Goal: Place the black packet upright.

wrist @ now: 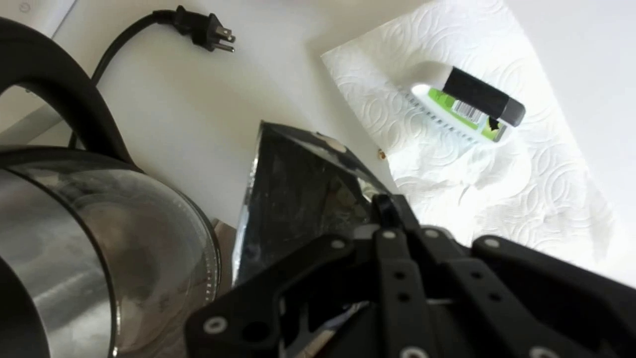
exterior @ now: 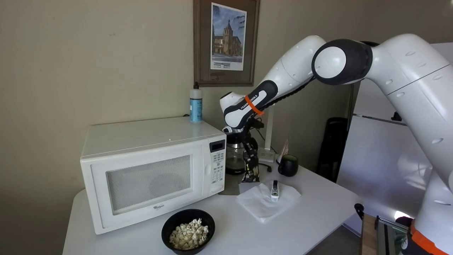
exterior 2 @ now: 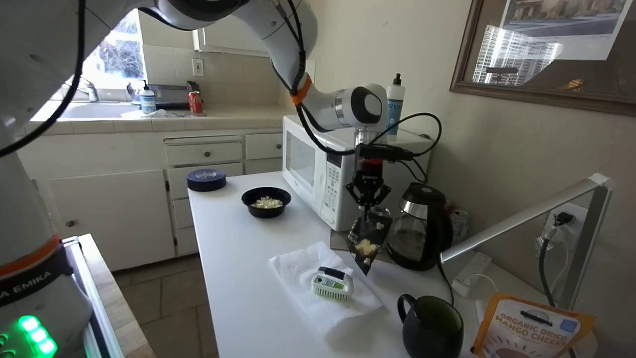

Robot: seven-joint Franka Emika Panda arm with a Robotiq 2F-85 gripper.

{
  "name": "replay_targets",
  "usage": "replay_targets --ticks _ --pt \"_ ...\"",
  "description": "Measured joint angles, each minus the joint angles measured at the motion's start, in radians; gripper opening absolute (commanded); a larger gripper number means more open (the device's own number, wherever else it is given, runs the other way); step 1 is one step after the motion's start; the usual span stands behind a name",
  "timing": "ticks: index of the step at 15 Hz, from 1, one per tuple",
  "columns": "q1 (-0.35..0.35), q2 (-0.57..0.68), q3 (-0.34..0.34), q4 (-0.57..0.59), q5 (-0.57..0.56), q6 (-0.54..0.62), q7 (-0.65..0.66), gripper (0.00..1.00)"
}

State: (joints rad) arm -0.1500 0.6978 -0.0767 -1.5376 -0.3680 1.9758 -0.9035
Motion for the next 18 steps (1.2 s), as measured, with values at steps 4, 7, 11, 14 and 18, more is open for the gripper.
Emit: replay_targets --ticks 4,7,11,14,18 --pt "-0.013 0.038 0.004 0.031 0.027 -0.005 -0.002 0.00" --pt "-0.023 0.072 0.009 0.060 0.045 -0.001 -0.002 0.27" --pt "-0.030 0.104 0.013 0.099 0.054 0.006 -0.002 0.56" --pt "-0.031 0.108 0.019 0.117 0.069 0.006 -0.002 0.79" --pt "-0.036 0.088 0.029 0.138 0.139 0.003 0.011 1.00"
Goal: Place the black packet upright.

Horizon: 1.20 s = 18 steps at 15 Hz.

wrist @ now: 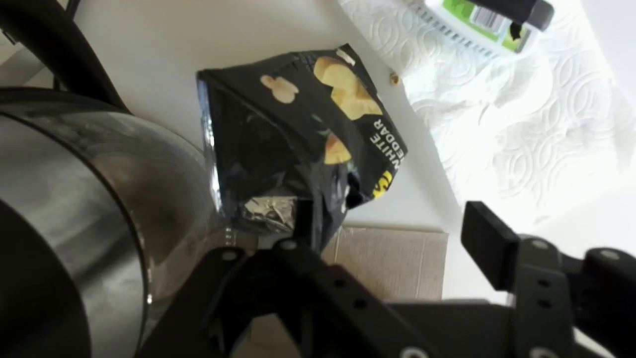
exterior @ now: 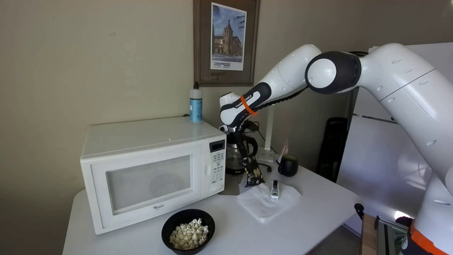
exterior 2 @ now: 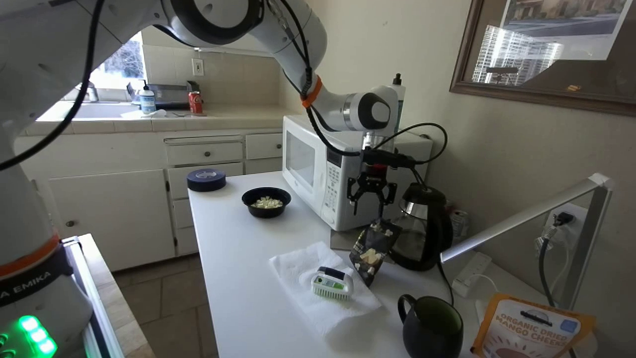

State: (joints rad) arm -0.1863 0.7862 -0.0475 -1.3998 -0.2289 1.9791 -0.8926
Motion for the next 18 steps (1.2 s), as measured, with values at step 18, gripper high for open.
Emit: replay_targets --ticks 18 --pt "-0.142 -0.387 -0.039 -0.229 0.344 0.041 0.475 1.00"
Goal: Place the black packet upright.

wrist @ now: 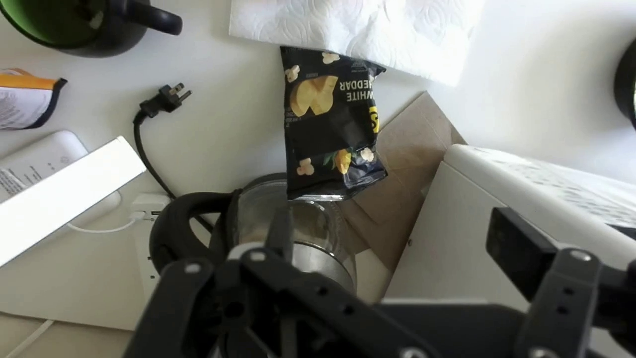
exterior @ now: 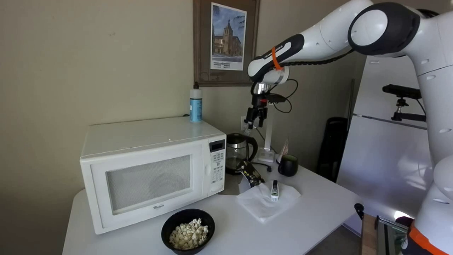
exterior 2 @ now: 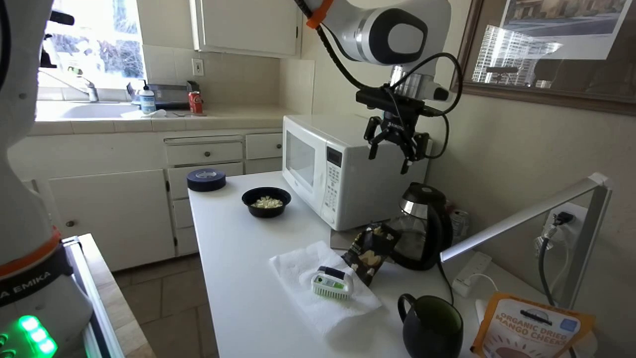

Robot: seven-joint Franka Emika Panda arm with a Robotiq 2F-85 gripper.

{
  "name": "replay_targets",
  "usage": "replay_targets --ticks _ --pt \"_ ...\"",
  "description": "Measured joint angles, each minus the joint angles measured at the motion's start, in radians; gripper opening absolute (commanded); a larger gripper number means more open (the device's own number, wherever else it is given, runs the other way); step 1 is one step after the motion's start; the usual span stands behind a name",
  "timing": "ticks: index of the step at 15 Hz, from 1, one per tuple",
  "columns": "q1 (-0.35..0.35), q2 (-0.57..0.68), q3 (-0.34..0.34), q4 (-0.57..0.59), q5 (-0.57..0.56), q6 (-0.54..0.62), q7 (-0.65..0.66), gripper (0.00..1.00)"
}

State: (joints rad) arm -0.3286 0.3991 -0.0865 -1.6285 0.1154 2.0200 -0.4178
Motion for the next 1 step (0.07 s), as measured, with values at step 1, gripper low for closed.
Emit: replay_targets --ticks 1 --pt "0.000 -0.001 -0.001 0.003 0.000 0.000 -0.001 1.00"
